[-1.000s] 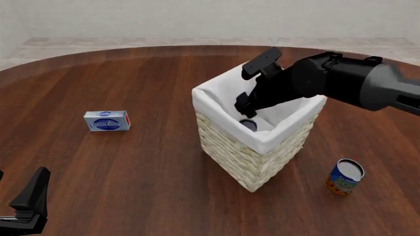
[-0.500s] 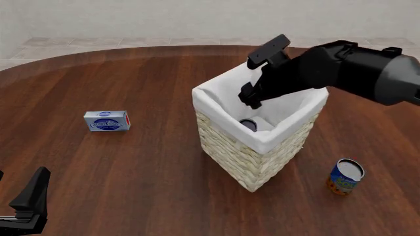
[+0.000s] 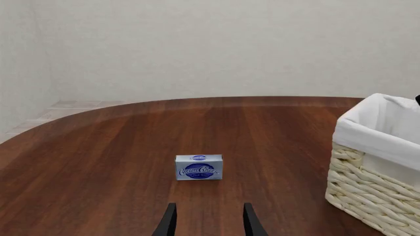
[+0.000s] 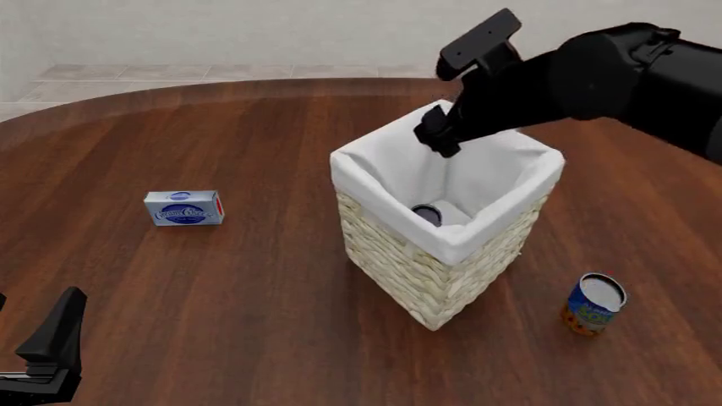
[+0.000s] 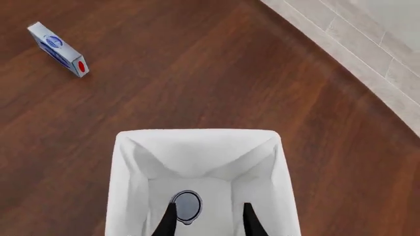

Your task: Pick up the tomato sauce, and put it in the basket.

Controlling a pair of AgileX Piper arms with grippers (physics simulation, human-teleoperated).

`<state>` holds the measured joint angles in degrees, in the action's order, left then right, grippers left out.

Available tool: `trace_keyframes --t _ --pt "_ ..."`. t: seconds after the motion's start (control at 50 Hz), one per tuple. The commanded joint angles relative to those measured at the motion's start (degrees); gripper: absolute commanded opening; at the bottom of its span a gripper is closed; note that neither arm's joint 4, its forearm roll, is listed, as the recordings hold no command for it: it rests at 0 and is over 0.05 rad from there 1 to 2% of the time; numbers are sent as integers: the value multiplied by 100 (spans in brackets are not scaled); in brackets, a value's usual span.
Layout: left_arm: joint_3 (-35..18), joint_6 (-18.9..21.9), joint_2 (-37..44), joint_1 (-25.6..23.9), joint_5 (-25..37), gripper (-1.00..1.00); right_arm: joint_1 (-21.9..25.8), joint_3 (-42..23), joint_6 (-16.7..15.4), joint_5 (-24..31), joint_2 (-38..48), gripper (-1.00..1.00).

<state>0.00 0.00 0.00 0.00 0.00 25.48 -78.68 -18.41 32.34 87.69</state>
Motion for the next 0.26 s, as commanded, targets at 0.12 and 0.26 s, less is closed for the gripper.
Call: trace_keyframes --t 0.12,0.26 --pt "0 0 0 0 0 100 73 -173 -111 115 -304 100" --pt "0 0 0 0 0 100 88 -157 -134 109 -399 100"
